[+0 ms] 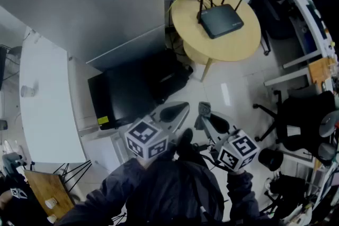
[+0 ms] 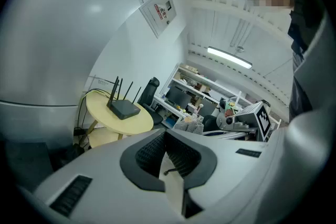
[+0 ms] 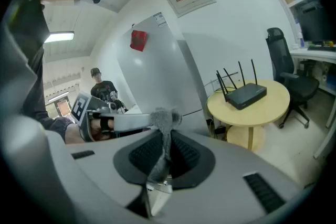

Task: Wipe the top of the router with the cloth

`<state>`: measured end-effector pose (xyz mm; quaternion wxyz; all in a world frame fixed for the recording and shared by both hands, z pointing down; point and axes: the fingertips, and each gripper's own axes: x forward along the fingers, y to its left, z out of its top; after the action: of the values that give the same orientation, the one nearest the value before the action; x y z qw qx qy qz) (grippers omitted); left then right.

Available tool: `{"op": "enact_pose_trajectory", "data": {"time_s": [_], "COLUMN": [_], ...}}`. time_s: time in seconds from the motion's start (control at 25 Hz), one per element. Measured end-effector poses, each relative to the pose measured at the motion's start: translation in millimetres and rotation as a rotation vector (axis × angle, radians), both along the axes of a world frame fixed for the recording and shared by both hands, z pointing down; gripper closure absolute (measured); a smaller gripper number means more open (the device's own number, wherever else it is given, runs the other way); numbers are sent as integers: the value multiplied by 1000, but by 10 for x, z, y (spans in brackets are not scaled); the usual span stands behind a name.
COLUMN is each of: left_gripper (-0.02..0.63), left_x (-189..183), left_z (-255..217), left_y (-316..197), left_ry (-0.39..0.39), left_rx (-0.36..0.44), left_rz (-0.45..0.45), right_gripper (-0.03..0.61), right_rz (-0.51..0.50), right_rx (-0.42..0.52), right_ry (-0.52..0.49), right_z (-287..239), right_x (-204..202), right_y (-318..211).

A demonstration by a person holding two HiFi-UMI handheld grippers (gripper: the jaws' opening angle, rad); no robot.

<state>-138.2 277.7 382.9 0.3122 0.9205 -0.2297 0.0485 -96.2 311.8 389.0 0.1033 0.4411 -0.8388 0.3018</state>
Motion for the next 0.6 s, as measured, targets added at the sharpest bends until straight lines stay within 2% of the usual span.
{"op": "enact_pose_trajectory", "data": {"time_s": [0.28,0.6], "left_gripper": [621,621], "left_x": [162,554], "left_z": [20,128], "left_y": [-243,-677], "left_ry": [-1,-20], "left_rx": [-1,-9], "left_rz": [19,25], "right_gripper": [511,511], "right_rz": [20,35], "right_rx": [-1,0], "right_ry": [-8,-29], "right_z": [13,94], "right_x": [150,536], "right_y": [-234,-715]}}
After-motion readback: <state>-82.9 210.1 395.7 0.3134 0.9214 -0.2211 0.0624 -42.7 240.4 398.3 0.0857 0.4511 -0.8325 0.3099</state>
